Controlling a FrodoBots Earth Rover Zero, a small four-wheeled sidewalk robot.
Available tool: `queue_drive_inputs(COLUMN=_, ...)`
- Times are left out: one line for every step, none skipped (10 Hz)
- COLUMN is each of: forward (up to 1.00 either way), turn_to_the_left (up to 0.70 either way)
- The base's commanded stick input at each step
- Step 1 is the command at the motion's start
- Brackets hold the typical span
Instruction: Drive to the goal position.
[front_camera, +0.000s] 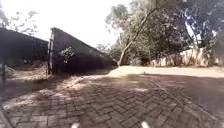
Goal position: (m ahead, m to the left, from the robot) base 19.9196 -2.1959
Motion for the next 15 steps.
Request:
queue_drive_inputs(forward=0.7, turn_to_the_left=-0.35)
queue_drive_inputs(forward=0.7, turn_to_the_left=-0.35)
queue_drive_inputs(forward=0.7, turn_to_the_left=-0.24)
queue_drive_inputs(forward=0.7, turn_to_the_left=-0.12)
queue_drive_inputs(forward=0.7, turn_to_the_left=-0.04)
queue_drive_inputs(forward=0.7, turn_to_the_left=0.0)
queue_drive_inputs(forward=0.7, turn_to_the_left=0.0)
queue_drive_inputs(forward=0.7, turn_to_the_left=0.0)
queue_drive_inputs(forward=0.7, turn_to_the_left=0.0)
queue_drive_inputs(forward=0.7, turn_to_the_left=0.0)
queue_drive_inputs(forward=0.7, turn_to_the_left=0.0)
queue_drive_inputs(forward=0.7, turn_to_the_left=0.0)
queue_drive_inputs(forward=0.7, turn_to_the_left=0.0)
queue_drive_inputs(forward=0.7, turn_to_the_left=0.0)
queue_drive_inputs(forward=0.7, turn_to_the_left=0.0)
